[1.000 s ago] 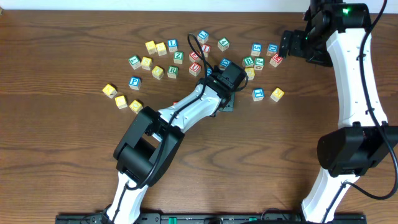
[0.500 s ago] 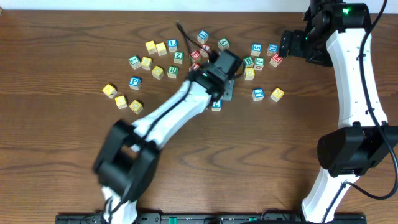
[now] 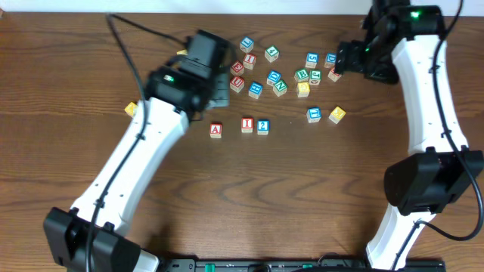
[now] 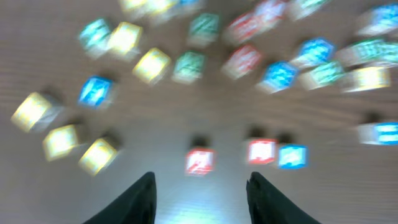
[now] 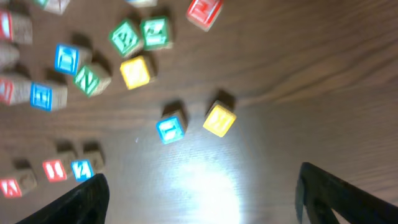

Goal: Spell out AI2

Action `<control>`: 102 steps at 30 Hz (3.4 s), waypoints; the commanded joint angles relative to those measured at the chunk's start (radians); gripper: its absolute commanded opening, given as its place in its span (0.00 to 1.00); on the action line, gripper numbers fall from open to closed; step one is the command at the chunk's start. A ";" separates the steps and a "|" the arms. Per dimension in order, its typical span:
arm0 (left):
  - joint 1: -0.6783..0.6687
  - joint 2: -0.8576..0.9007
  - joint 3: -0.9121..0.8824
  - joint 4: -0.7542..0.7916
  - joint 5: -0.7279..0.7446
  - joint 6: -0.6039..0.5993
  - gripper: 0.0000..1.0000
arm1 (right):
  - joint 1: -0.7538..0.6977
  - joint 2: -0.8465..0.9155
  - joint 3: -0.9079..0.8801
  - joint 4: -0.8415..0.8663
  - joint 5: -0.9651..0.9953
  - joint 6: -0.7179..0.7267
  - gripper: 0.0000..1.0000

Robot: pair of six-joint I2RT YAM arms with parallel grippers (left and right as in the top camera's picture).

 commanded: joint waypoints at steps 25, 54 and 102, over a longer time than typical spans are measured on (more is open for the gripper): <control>0.166 0.040 -0.390 0.253 0.127 -0.004 0.08 | 0.270 -0.005 -0.464 0.338 -0.094 0.091 0.12; 0.110 0.236 -0.389 0.391 0.205 -0.002 0.07 | 0.290 -0.005 -0.616 0.562 -0.105 0.159 0.12; 0.010 0.254 -0.335 0.366 0.194 0.000 0.07 | 0.336 -0.005 -0.709 0.686 -0.126 0.225 0.07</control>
